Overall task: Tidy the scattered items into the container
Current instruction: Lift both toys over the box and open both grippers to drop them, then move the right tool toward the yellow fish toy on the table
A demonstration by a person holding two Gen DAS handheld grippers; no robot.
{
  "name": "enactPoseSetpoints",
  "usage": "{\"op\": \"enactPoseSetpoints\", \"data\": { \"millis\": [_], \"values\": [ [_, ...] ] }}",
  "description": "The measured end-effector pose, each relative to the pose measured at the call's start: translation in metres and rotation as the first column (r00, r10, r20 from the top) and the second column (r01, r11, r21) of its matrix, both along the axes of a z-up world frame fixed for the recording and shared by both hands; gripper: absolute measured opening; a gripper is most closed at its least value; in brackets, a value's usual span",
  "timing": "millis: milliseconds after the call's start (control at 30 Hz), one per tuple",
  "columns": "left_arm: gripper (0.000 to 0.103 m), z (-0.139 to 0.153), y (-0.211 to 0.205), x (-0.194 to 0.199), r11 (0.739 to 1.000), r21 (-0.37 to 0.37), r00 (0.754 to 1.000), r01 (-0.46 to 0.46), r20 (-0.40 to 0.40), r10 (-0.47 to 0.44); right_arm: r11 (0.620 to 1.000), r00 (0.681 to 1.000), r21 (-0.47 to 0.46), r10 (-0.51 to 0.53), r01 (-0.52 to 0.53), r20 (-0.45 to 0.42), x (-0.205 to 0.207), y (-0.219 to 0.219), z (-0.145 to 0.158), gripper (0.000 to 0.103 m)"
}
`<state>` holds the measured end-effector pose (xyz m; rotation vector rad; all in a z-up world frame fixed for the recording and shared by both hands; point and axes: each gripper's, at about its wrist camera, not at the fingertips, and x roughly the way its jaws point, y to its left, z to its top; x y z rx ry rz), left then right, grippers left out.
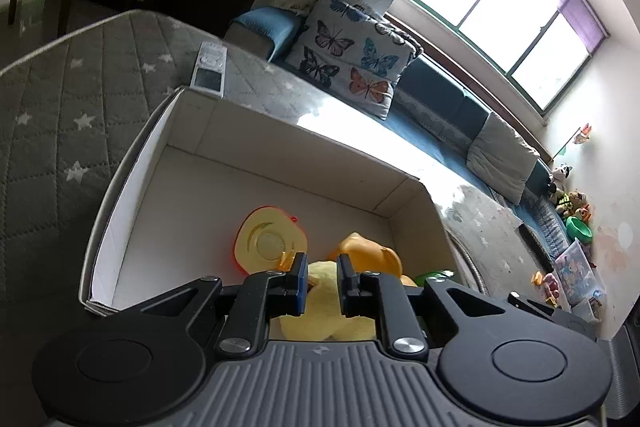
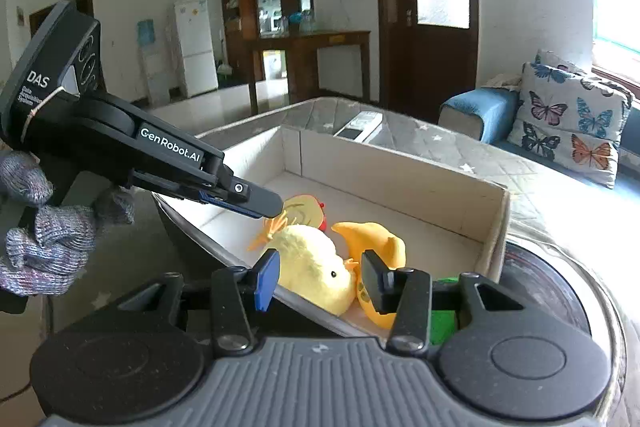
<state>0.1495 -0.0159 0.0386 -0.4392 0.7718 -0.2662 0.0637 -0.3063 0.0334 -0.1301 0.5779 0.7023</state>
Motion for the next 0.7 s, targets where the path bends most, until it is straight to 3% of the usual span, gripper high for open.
{"op": "enactPoseSetpoints", "data": {
  "millis": [700],
  "values": [
    [0.023,0.002,-0.024,-0.051,0.998,0.039,0.998,0.054,0.024,-0.055,0.978,0.979,-0.047,-0.200,0.202,0.036,-0.069,-0.019,-0.010,0.055]
  ]
}}
